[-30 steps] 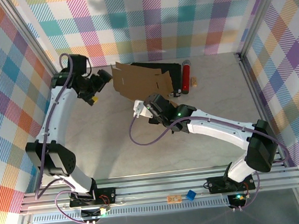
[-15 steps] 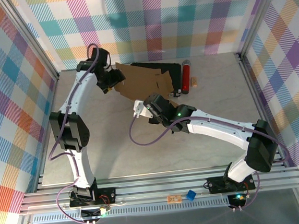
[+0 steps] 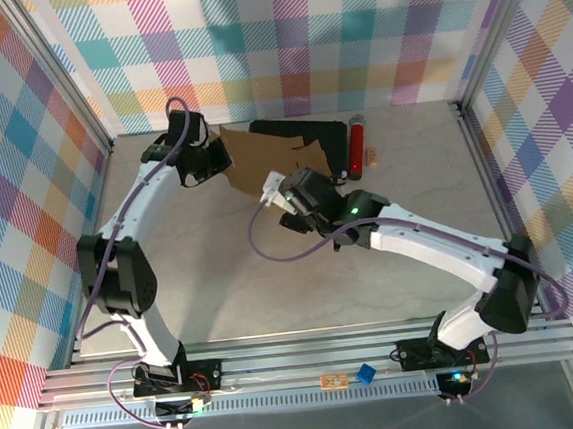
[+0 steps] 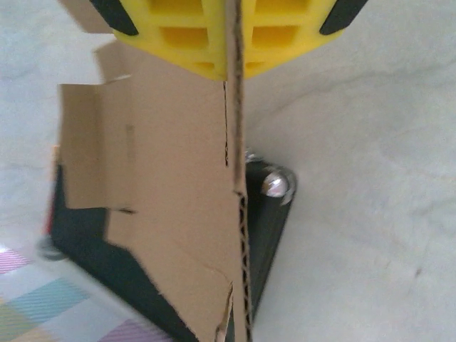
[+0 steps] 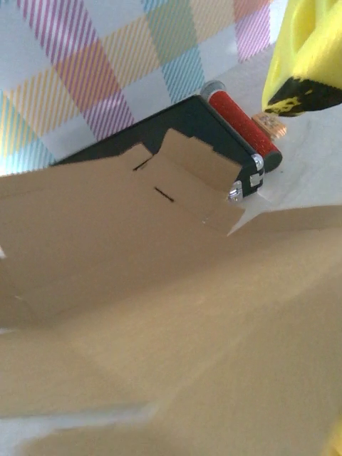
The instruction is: Fold the paper box
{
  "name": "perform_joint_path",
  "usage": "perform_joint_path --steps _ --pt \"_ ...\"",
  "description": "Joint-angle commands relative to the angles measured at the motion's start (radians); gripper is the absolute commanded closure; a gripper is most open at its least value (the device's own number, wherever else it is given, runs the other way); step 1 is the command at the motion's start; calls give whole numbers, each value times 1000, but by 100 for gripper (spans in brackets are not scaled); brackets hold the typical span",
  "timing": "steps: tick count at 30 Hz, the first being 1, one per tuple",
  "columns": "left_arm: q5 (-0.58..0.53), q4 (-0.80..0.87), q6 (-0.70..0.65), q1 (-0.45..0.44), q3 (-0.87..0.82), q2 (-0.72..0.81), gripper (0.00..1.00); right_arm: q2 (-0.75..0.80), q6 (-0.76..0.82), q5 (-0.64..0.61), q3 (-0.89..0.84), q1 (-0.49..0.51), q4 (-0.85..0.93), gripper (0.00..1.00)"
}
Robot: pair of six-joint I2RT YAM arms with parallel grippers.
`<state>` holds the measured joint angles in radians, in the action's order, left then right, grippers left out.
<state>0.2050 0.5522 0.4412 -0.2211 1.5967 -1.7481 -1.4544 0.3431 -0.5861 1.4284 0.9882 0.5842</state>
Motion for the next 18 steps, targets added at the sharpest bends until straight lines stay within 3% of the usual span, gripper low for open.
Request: perform_joint_path --steps 1,5,9,13,18 --pt "65 -185 -67 -2 -44 64 100 120 -336 52 108 2 129 16" --pt "110 -337 -90 -24 -125 105 100 152 -641 119 179 -69 149 19" --pt "134 -510 -137 -59 -223 147 100 120 -1062 351 206 -282 85 25" --pt "213 -607 -210 -84 -264 155 100 0 -1441 514 261 -448 11 28" --pt "236 -636 -320 -120 -298 185 100 -233 -1697 643 514 -545 134 32"
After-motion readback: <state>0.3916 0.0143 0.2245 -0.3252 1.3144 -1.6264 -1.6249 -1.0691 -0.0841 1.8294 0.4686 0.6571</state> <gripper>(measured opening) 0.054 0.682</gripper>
